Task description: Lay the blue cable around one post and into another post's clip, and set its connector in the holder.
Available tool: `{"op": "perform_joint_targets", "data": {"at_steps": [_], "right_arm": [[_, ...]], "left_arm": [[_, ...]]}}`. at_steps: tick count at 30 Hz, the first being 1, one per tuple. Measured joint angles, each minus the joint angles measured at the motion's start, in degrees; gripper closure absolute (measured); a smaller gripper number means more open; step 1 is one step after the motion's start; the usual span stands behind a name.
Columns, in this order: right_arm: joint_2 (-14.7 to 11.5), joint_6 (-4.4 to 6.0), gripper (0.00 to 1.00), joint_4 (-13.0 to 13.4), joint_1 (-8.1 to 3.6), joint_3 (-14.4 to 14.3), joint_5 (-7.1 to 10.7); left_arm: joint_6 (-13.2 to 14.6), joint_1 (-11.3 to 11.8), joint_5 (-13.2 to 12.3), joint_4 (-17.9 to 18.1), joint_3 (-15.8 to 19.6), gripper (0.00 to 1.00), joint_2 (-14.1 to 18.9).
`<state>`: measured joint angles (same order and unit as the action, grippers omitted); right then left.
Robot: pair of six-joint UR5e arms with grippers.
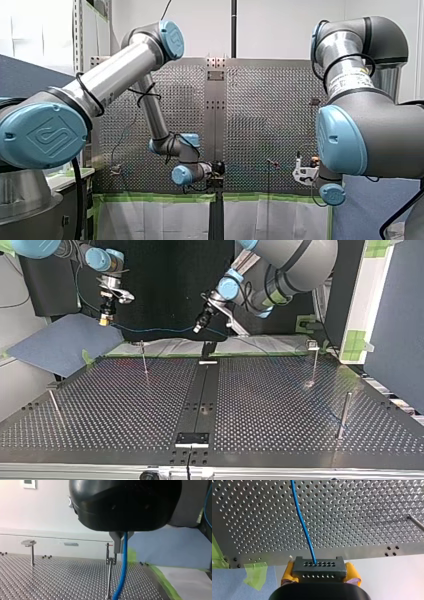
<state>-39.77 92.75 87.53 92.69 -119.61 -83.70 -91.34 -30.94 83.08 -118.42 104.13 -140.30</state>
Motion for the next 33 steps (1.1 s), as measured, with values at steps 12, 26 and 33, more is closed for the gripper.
{"op": "perform_joint_targets", "data": {"at_steps": [12,26,33], "right_arm": [[1.6,0.08,0.79,-1.1,-1.11,2.4,0.35],[4.0,-1.18,0.79,-6.9,-3.09,7.2,3.86],[4.1,-1.28,0.79,-8.0,-3.98,9.5,6.85]], "left_arm": [[-2.4,-2.3,1.5,-1.3,-4.2,1.00,-5.1],[-2.1,-2.4,4.7,-1.1,-5.7,1.00,-6.0],[-2.0,-2.9,4.9,-0.2,-6.7,1.00,-6.1]]}}
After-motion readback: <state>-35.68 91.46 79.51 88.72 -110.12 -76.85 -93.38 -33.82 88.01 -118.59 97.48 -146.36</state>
